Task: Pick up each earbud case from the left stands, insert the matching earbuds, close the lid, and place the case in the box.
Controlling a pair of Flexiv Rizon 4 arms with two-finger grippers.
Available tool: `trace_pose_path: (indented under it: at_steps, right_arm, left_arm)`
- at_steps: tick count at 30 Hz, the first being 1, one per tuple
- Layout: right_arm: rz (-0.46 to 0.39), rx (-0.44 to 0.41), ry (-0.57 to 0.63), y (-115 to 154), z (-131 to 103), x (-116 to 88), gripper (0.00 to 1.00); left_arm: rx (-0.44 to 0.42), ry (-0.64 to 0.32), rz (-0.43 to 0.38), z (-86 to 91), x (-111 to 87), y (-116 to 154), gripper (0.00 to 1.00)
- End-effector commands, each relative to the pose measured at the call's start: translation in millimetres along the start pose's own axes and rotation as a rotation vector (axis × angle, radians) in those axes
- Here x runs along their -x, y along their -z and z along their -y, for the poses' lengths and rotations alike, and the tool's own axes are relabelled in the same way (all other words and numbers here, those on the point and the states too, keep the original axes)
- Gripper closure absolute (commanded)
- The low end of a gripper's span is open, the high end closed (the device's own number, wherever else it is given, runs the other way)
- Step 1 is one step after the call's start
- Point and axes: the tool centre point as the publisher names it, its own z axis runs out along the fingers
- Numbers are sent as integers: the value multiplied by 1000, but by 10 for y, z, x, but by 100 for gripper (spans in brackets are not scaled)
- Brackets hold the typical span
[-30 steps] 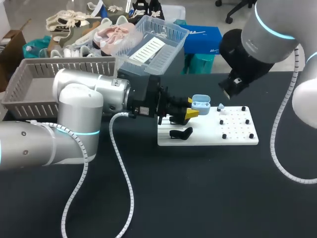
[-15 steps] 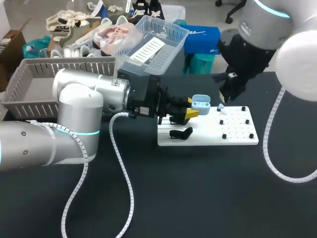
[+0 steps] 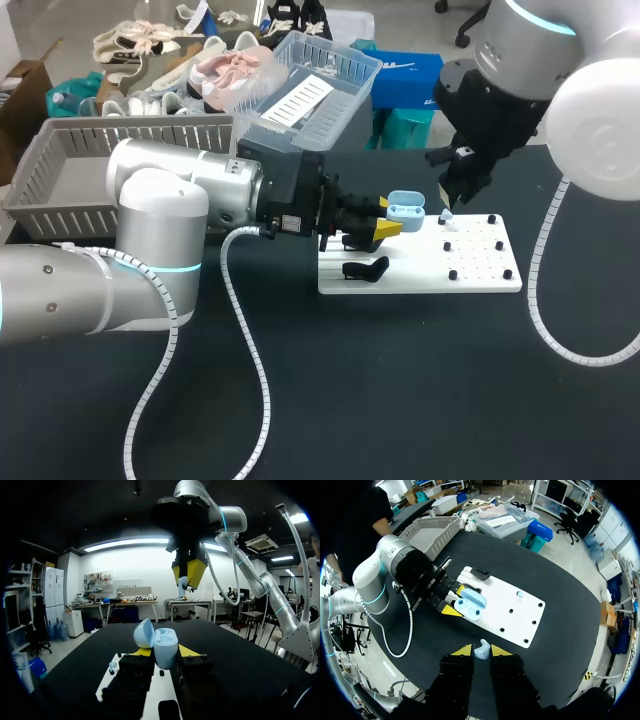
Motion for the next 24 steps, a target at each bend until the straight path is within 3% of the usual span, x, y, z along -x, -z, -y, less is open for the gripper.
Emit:
trace_pose_path:
  at_steps: [1, 10, 24]
  right_arm:
    - [10, -24, -40, -51, -67, 40, 100]
    - [38, -56, -260, -102, -212, 192, 100]
    - [12, -87, -318, -200, -178, 305, 100]
  left_arm:
    - [2, 0, -2, 3, 1, -2, 100]
    - [2, 0, -2, 3, 1, -2, 100]
    - [2, 0, -2, 3, 1, -2, 100]
